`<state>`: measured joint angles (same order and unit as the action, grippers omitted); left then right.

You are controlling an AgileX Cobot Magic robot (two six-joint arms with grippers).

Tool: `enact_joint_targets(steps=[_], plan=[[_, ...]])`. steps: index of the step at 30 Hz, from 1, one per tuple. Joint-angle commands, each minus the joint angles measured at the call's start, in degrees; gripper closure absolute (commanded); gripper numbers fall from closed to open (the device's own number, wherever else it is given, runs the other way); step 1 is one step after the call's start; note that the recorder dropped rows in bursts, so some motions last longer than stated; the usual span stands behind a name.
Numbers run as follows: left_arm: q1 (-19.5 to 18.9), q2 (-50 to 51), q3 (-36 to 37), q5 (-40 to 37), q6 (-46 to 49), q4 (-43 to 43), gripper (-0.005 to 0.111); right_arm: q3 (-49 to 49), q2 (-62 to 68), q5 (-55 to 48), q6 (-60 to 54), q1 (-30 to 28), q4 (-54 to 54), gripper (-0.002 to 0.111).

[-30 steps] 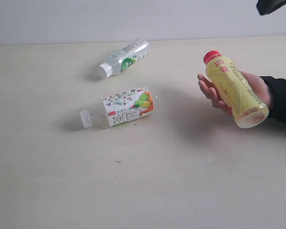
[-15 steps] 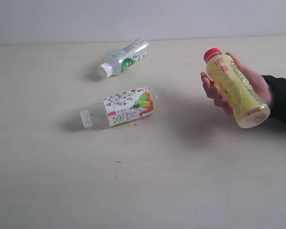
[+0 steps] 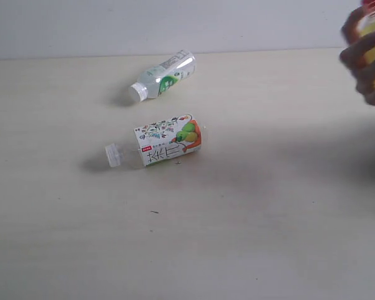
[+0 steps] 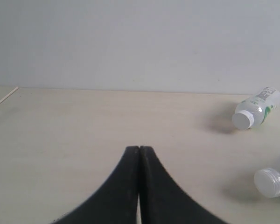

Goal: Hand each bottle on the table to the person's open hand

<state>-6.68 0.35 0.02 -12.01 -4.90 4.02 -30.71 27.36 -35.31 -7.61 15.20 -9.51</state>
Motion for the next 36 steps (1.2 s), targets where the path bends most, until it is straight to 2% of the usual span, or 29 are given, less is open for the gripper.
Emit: enact_joint_targets(steps=[1,6,14,19,25,28,36], plan=[[-0.1,-0.3,0.0,0.3,0.1,0.1,0.107,0.1,-0.2,0.2,0.1,-0.2,0.0,0.108],[-0.1,-0.3,0.0,0.3,0.1,0.1,0.107,0.1,-2.4,0.2,0.1,-0.2,0.1,0.108],[-0.1,-0.3,0.0,0.3,0.1,0.1,0.107,0.1,-17.7,1.8,-0.2,-0.2,0.7,0.108],[-0.1,-0.3,0.0,0.3,0.1,0.1,0.107,0.1,-21.4,3.3,-0.1,-0.2,0.7,0.108],[-0.1,-0.3,0.0,0.3,0.1,0.1,0.107,5.6,-22.5,15.8,-0.3,-0.2,2.7,0.108],[-0.1,-0.3,0.0,0.3,0.1,0.1,0.107,9.3,-24.5,15.8,-0.3,-0.2,6.9,0.108],[-0.1,-0.3,0.0,0.3,0.1,0.1,0.107,12.5,-27.4,14.9,0.1,-0.2,6.9,0.108]])
